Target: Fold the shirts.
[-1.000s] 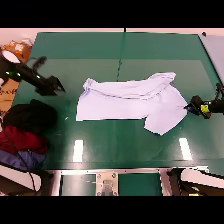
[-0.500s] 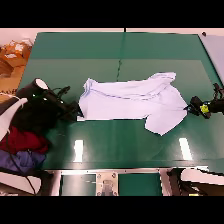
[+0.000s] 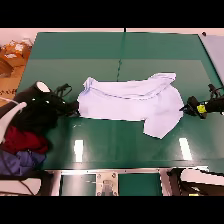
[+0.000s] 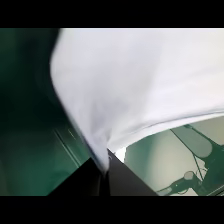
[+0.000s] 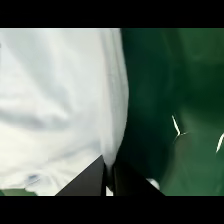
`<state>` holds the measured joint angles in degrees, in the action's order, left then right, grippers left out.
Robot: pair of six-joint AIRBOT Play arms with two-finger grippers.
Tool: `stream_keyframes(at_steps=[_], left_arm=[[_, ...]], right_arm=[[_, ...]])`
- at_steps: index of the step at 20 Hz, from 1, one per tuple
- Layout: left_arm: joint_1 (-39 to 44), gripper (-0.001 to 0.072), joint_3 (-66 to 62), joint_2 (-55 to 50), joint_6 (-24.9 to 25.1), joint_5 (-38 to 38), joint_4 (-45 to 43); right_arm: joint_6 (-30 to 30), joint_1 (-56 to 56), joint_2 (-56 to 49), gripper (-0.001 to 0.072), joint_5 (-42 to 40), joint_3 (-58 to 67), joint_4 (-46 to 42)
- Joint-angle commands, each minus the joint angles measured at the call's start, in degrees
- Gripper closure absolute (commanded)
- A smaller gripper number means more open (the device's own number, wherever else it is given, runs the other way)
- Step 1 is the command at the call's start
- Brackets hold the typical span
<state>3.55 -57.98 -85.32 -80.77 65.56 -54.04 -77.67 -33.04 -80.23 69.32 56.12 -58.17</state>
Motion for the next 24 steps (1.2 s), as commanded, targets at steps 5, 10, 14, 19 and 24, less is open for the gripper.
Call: stream_keyframes(at_steps=[5,10,14,19,24], left_arm=[[-0.1,0.0686,-5.2,28.0,-4.9,3.5,-4.3],[-0.1,0.0685,-27.6,40.6,-4.7,3.0,-8.4],[-0.1,0.0684,-46.5,41.7,-4.2,2.1,-8.8],[-0.1,0.0684,-61.0,41.7,-4.2,0.0,-9.5],[-0.1,0.0684,-55.3,39.9,-4.7,1.3,-12.4]], right_arm=[[-1.5,8.7,13.6,0.0695,5.7,10.2,8.7],[-7.9,8.6,32.4,0.0694,2.4,27.5,10.4],[-9.3,8.6,42.4,0.0692,-5.5,38.8,8.3],[-10.4,8.6,46.1,0.0692,-14.6,50.4,1.4],[-10.4,8.6,42.2,0.0692,-9.2,48.6,1.8]])
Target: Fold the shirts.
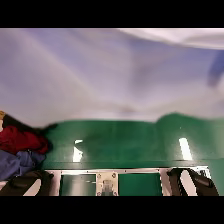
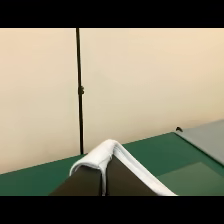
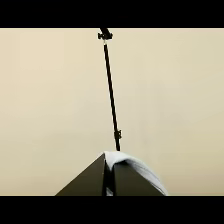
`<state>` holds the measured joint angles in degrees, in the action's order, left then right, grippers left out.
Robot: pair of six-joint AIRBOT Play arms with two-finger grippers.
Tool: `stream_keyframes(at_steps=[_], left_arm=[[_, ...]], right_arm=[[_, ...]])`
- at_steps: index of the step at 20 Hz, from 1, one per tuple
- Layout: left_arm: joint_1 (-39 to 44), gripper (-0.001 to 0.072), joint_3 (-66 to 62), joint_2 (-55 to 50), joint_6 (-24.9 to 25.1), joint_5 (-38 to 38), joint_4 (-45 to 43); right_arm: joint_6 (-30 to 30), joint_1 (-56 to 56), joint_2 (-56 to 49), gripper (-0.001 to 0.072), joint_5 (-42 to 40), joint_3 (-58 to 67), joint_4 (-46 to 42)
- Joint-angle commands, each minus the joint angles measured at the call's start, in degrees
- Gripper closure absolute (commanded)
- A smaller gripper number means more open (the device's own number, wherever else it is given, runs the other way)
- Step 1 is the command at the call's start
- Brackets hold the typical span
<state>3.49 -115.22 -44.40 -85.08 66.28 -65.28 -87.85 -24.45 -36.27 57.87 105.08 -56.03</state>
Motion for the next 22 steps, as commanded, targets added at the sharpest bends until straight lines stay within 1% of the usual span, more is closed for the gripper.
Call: stream_keyframes(at_steps=[1,4,6,8,10,12,14,16,20,22], left_arm=[[0.0,0.0684,4.8,-2.2,-0.4,1.2,-1.2],[0.0,0.0684,15.2,-6.8,-0.3,1.4,-0.1],[0.0,0.0684,21.6,-11.1,-0.1,0.7,0.2],[0.0,0.0684,27.7,-16.3,1.6,-1.6,1.8],[0.0,0.0684,31.8,-22.8,3.1,-5.4,2.8],[0.0,0.0684,32.5,-30.7,4.9,-7.5,3.0],[0.0,0.0684,32.5,-37.5,5.5,-10.4,3.0],[0.0,0.0684,32.4,-42.7,5.6,-14.6,3.2],[0.0,0.0685,32.4,-47.5,5.7,-23.8,4.5],[0.0,0.0685,32.4,-48.3,6.1,-25.0,4.2]], right_arm=[[-0.1,0.0,-2.9,0.0692,2.9,-3.1,1.0],[4.4,0.1,-6.0,0.0692,2.8,-16.0,6.1],[7.4,0.1,-9.3,0.0692,1.1,-26.0,9.0],[10.0,0.1,-13.9,0.0692,-2.3,-34.6,9.2],[12.2,0.8,-20.4,0.0692,-4.3,-38.9,9.2],[14.0,2.5,-28.9,0.0692,-5.6,-39.3,10.5],[15.7,4.3,-37.2,0.0692,-8.4,-38.3,13.1],[15.9,5.3,-45.2,0.0692,-10.1,-34.8,14.2],[16.0,5.5,-56.6,0.0691,-10.3,-24.7,16.2],[16.2,5.4,-59.5,0.0692,-10.1,-21.0,16.1]])
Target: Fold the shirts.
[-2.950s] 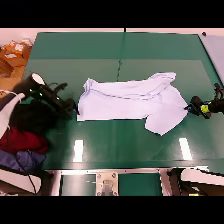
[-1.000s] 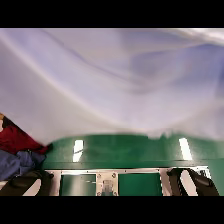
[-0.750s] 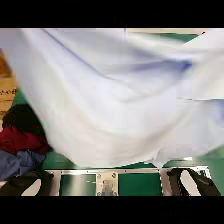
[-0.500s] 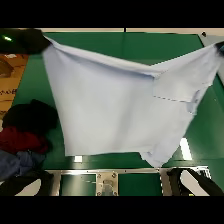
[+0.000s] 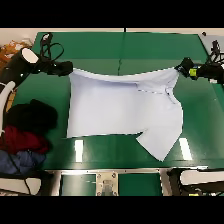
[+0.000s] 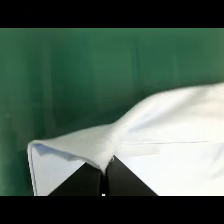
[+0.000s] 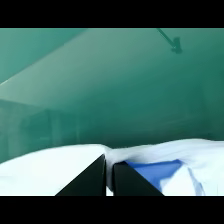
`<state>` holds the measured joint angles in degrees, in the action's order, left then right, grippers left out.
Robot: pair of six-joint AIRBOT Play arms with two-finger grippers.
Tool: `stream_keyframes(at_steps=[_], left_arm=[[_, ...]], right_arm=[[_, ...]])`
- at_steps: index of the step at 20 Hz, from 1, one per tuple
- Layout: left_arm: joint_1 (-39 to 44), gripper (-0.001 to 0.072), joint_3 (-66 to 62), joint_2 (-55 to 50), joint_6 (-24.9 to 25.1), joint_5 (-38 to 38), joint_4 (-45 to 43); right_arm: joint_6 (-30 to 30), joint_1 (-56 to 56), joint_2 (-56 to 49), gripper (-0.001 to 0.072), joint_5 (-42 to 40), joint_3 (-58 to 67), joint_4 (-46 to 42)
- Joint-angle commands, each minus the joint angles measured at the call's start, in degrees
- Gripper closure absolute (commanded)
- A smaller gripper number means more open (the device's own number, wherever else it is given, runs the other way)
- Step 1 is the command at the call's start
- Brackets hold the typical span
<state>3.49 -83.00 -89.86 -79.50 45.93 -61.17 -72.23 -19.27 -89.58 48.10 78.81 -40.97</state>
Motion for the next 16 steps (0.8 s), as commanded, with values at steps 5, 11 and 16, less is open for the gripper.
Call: stream_keyframes(at_steps=[5,11,16], left_arm=[[0.0,0.0684,0.3,-3.6,0.5,9.9,-7.0],[0.0,0.0685,3.7,-3.5,0.5,22.2,-13.5],[0.0,0.0685,5.9,-3.8,0.5,16.4,-11.0]], right_arm=[[0.9,-1.5,-6.3,0.0695,9.7,5.4,-11.5],[1.0,-5.2,-0.8,0.0695,14.7,-5.6,-21.8],[0.9,-4.5,-0.7,0.0694,9.7,-10.6,-21.0]])
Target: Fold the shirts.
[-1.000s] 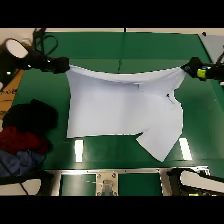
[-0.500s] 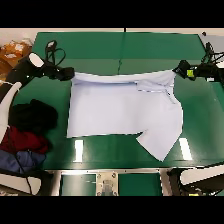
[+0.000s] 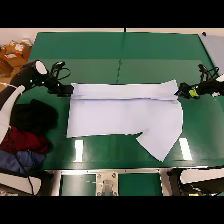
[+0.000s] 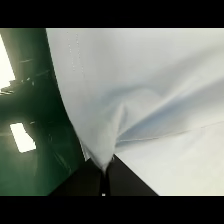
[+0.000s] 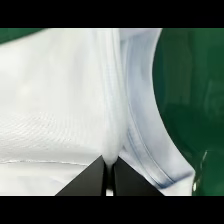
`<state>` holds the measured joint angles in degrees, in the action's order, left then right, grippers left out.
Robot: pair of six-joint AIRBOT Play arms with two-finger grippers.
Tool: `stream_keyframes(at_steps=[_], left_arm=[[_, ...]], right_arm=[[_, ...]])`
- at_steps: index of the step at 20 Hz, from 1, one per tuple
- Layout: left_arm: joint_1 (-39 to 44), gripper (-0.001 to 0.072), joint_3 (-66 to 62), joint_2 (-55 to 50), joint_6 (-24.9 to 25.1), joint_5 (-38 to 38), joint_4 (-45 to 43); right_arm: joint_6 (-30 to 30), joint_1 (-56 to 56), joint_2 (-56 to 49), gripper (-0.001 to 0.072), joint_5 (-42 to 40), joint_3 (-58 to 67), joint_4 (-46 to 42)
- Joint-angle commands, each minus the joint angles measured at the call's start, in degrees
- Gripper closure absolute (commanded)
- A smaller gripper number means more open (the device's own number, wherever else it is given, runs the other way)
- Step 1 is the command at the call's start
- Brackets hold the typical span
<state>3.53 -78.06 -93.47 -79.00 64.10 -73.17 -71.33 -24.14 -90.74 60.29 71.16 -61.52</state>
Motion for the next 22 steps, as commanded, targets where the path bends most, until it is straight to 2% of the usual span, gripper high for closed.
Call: stream_keyframes(at_steps=[1,3,4,5,6,7,8,10,11,12,13,16,18,20,21,22], left_arm=[[0.2,0.0685,1.0,-0.3,0.0,-2.5,2.4],[0.5,0.0684,1.0,-0.9,0.0,-2.2,2.9],[0.5,0.0682,1.0,-1.0,-0.3,-1.0,2.8],[0.3,0.062,0.9,-0.9,-1.1,0.8,2.7],[0.2,0.0298,0.3,-0.9,-2.2,3.7,2.7],[-0.2,0.0163,-0.3,-0.9,-3.5,6.6,2.4],[-0.7,0.0164,-1.2,-0.6,-4.0,9.8,2.4],[-2.3,0.0165,-1.9,1.1,-4.8,14.3,2.4],[-3.0,0.0173,-1.8,2.3,-5.0,15.8,2.4],[-3.6,0.0379,-1.7,3.7,-4.9,17.6,2.4],[-3.6,0.0685,-1.7,5.3,-4.5,19.9,2.4],[-2.5,0.0685,5.3,13.8,-5.3,19.0,2.5],[-0.6,0.0685,14.9,22.0,-6.9,13.5,2.5],[2.3,0.0686,25.2,30.4,-10.1,7.6,2.5],[3.8,0.0685,29.6,34.1,-12.4,4.8,2.5],[5.1,0.0683,32.9,36.9,-14.3,3.1,2.5]], right_arm=[[0.0,1.1,0.5,0.0694,-3.5,-3.4,0.0],[0.0,2.2,0.5,0.0692,-3.9,-3.3,0.0],[-0.1,2.3,0.5,0.0616,-3.2,-2.6,-0.1],[-0.3,1.8,0.5,0.0353,-1.3,-1.3,-0.5],[-2.3,1.2,0.5,0.0241,1.8,0.6,-2.0],[-5.5,0.2,0.5,0.0244,5.4,2.8,-4.2],[-7.8,-0.9,0.7,0.0247,9.2,4.7,-6.2],[-10.1,-3.7,2.6,0.0472,15.4,5.8,-8.3],[-10.8,-5.2,4.3,0.0527,17.2,5.0,-8.4],[-11.2,-6.3,6.4,0.0633,18.2,3.2,-8.7],[-11.3,-7.4,9.0,0.0692,18.4,0.7,-9.6],[-15.8,-10.1,19.1,0.0693,18.2,-10.5,-17.0],[-20.6,-12.3,26.5,0.0692,17.7,-20.0,-20.2],[-22.1,-13.6,32.4,0.0688,17.2,-29.6,-20.0],[-23.0,-13.5,34.1,0.0595,16.3,-33.5,-18.7],[-23.0,-13.5,35.0,0.042,15.1,-37.0,-16.6]])
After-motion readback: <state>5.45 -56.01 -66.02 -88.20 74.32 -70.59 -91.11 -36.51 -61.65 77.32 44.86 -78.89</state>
